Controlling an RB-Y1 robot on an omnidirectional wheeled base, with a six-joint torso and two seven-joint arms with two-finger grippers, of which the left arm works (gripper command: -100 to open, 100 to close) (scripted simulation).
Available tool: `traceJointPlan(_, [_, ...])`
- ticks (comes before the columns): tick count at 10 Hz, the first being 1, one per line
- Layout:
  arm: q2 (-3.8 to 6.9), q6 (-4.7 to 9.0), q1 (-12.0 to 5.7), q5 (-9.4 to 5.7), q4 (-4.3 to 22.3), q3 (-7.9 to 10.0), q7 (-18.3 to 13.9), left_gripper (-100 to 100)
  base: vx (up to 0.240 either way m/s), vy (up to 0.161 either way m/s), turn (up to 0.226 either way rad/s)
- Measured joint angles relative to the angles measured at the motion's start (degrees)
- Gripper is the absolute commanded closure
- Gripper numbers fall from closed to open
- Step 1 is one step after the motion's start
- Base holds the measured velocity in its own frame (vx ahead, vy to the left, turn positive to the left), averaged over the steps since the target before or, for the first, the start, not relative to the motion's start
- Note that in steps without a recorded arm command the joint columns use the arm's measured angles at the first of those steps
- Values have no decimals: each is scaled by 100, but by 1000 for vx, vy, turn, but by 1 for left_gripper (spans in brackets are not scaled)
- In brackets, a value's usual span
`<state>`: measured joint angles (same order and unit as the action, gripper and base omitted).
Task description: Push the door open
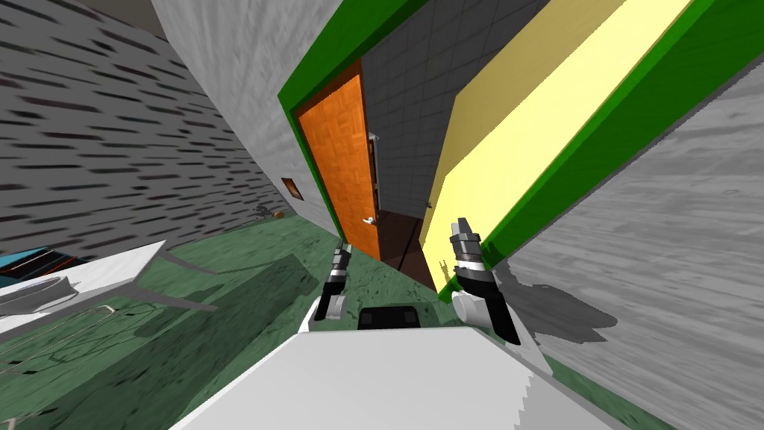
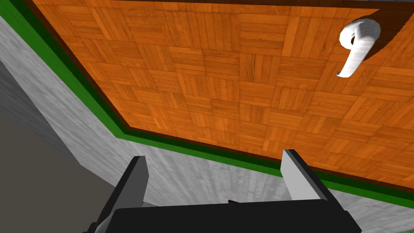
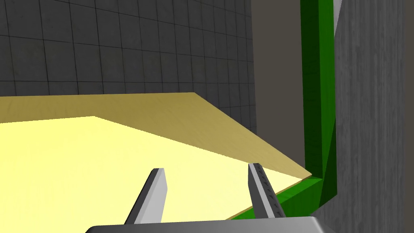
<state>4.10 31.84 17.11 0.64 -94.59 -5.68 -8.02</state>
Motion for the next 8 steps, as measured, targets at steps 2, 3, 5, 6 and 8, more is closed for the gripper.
traceJointPlan(2, [38,58,-172,35,312,-69,-23,-100,70,61,-15])
traceJointPlan(3, [49,80,-218,42,414,-82,-30,-100,52,38,-12])
traceJointPlan(5, [26,190,-344,86,746,-160,-17,-100,85,59,-21])
traceJointPlan(6, [41,223,-432,104,908,-195,-24,-100,92,83,-22])
traceJointPlan(8, [45,315,-623,144,1297,-269,-36,-100,93,87,-23])
